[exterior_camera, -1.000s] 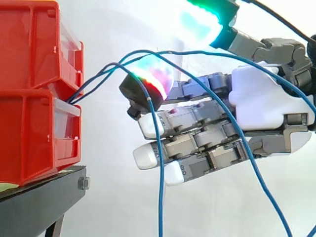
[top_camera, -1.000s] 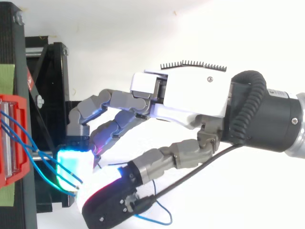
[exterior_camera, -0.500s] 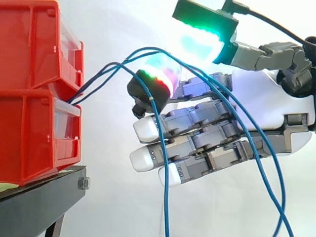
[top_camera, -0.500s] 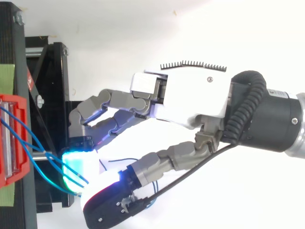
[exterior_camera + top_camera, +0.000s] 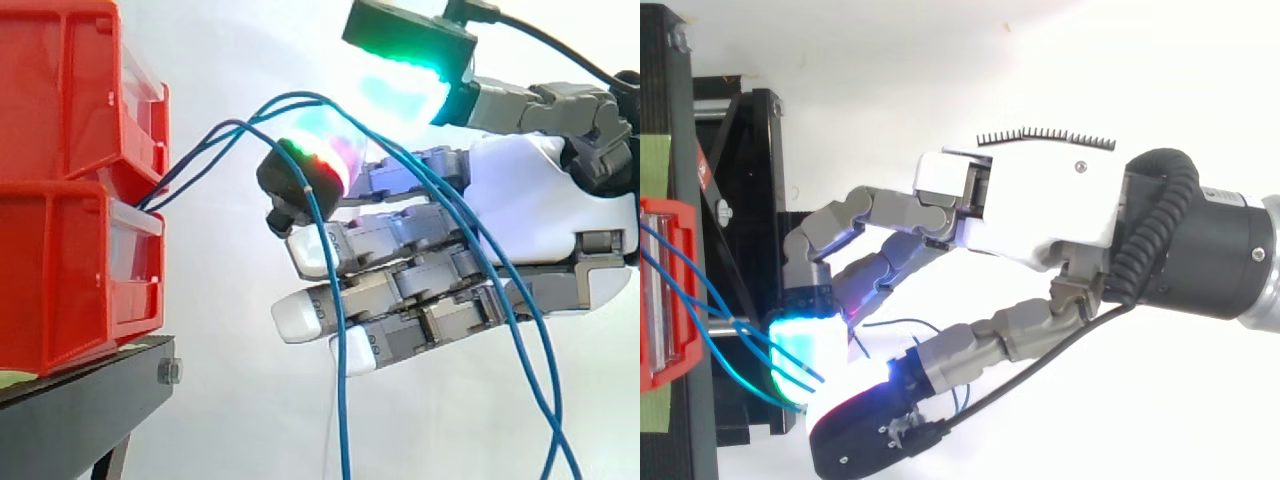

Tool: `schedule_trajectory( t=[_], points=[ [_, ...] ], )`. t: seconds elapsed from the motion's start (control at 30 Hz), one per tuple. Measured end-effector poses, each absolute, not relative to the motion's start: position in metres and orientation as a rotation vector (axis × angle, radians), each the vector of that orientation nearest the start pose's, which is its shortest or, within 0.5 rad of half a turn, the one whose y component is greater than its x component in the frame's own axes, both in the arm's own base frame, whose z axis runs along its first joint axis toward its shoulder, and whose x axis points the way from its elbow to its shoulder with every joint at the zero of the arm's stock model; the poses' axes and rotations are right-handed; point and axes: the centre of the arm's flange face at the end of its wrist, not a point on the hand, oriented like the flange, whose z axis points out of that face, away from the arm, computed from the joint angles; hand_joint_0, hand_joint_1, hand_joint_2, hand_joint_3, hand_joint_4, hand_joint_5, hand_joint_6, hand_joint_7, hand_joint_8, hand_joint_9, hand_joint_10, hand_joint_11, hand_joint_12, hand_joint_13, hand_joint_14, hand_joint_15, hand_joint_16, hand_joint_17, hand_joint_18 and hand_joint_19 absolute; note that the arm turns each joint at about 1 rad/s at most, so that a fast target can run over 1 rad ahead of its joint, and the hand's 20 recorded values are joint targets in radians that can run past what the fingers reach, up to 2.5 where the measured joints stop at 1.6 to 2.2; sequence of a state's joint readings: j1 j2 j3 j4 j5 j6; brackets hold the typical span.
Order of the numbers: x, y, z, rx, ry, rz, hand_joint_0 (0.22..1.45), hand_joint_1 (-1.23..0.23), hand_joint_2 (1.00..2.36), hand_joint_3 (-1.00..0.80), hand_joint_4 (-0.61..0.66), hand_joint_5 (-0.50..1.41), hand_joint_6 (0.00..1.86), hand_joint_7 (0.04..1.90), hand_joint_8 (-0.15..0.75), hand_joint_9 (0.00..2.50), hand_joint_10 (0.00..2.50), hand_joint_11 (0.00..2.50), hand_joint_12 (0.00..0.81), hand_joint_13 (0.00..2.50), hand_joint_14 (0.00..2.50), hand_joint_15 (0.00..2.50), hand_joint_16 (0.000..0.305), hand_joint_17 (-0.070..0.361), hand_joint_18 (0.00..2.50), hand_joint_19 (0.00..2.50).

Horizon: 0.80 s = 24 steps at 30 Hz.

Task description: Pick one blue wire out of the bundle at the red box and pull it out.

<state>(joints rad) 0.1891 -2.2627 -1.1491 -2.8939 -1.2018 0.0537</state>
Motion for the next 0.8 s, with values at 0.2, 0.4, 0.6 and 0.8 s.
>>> schedule_trajectory(
  t=[0.2,0.4,0.6,0.8],
  points=[
    [0.7582,-0.0271,0.284,1.335,1.066,1.101,0.55,-0.75,1.09,-0.07,-0.18,-0.13,0.88,1.02,0.259,0.88,0.0,0.12,0.454,0.62,0.01,0.22,0.073,0.165,0.57,0.35],
    [0.7575,-0.0276,0.2838,1.338,1.069,1.095,0.52,-0.7,1.14,-0.08,-0.17,-0.12,0.85,1.03,0.25,0.88,0.0,0.07,0.457,0.6,0.01,0.19,0.074,0.167,0.54,0.32],
    [0.7574,-0.0274,0.2838,1.338,1.07,1.094,0.52,-0.69,1.15,-0.06,-0.18,-0.11,0.84,1.04,0.224,0.89,0.0,0.05,0.451,0.6,0.01,0.18,0.074,0.166,0.53,0.32],
    [0.7575,-0.0274,0.2839,1.337,1.069,1.094,0.51,-0.68,1.19,-0.06,-0.18,-0.11,0.84,1.05,0.211,0.92,0.0,0.05,0.448,0.61,0.01,0.18,0.074,0.167,0.53,0.31]
  ],
)
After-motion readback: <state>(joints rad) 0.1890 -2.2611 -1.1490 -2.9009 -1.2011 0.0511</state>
